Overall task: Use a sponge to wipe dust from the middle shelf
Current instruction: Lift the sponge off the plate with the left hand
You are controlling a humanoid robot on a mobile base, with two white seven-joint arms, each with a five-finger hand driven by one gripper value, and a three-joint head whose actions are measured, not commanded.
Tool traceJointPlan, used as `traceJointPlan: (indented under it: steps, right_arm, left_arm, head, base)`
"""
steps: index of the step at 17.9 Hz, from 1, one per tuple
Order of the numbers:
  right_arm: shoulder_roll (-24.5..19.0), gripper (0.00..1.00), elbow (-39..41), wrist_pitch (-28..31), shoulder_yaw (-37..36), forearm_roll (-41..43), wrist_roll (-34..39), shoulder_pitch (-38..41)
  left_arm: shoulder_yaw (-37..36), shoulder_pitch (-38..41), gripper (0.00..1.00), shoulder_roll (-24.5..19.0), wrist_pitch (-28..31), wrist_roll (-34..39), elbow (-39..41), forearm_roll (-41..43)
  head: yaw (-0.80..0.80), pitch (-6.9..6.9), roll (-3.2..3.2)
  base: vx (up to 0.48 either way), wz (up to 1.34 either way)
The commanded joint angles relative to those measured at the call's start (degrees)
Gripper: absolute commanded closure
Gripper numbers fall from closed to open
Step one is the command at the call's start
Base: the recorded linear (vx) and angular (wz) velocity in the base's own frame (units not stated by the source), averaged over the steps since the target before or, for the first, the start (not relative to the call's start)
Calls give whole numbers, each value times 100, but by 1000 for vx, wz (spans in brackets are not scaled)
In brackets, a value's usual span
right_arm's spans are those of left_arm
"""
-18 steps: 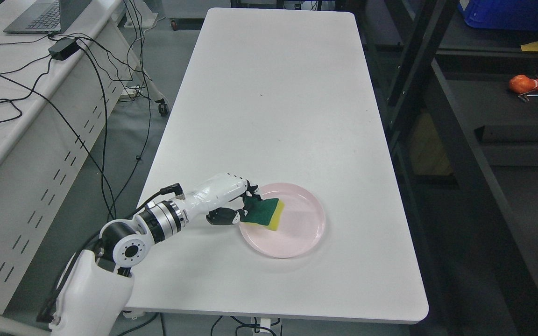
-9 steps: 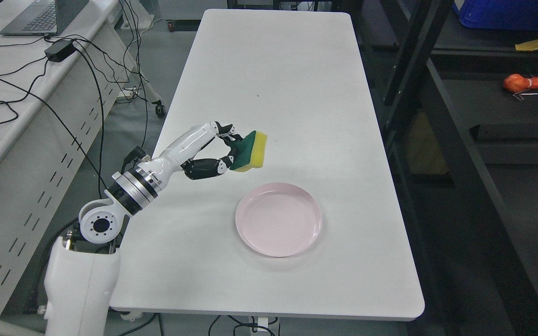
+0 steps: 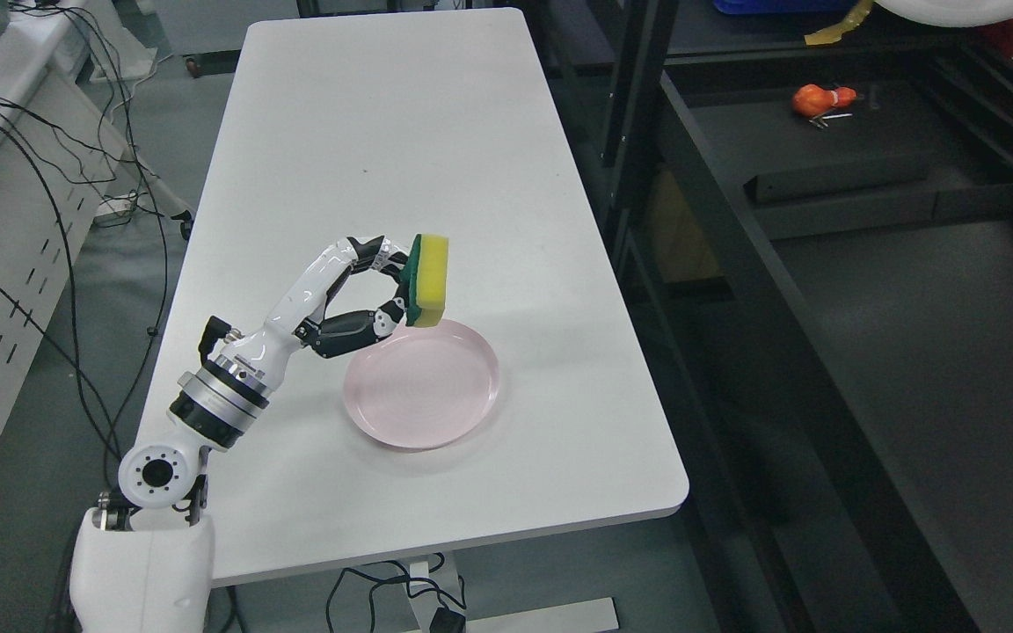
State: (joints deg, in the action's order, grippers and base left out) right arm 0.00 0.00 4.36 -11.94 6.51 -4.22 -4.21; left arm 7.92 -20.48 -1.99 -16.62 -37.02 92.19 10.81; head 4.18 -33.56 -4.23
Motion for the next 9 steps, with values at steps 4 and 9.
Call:
traceJointPlan:
  steps: [4, 9]
  right_arm:
    - [100, 0, 100, 3, -1, 0, 1, -1]
    - [100, 0, 100, 3, -1, 0, 1, -1]
  left_arm:
    - [333, 228, 100, 99, 18, 2, 317, -219]
    - [315, 228, 100, 99, 27, -7, 414, -290]
  head:
    - [0, 0, 0]
    - [0, 0, 0]
  base:
    - [-150, -424]
    - [-137, -173]
